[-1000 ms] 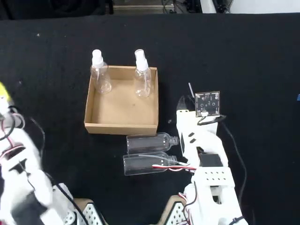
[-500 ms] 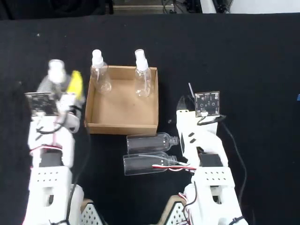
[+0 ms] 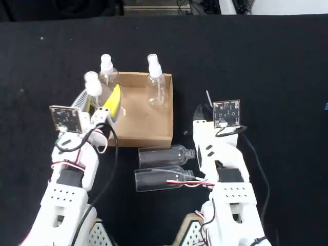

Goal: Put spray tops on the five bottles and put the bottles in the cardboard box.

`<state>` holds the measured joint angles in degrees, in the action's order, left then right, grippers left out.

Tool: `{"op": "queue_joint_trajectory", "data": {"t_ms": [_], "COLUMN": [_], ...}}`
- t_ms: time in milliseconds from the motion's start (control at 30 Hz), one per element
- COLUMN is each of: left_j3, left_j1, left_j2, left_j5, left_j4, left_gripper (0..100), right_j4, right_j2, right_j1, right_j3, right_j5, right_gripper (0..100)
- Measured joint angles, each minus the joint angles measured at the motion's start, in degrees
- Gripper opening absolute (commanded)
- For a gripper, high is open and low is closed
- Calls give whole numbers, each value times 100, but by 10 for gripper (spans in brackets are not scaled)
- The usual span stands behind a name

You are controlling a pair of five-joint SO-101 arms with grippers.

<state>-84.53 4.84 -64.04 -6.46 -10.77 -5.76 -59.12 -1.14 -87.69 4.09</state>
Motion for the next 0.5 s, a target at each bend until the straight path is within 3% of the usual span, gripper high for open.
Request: {"op": "queue_joint_trajectory", "data": {"t_ms": [133, 367, 500], "left_j3": [0, 0, 79], "left_j1": [18, 18, 18], "left_j2": [677, 2277, 3077], "left_j5": [0, 0, 141], "left_j4": [-316, -2075, -2470], "left_gripper": [31, 31, 31], "right_j4": [0, 0, 0], "right_j2": [0, 0, 0], "right_j1": [0, 0, 0], "right_j3": [0, 0, 0], "right_j5": [0, 0, 0], "right_gripper": [25, 25, 25]}}
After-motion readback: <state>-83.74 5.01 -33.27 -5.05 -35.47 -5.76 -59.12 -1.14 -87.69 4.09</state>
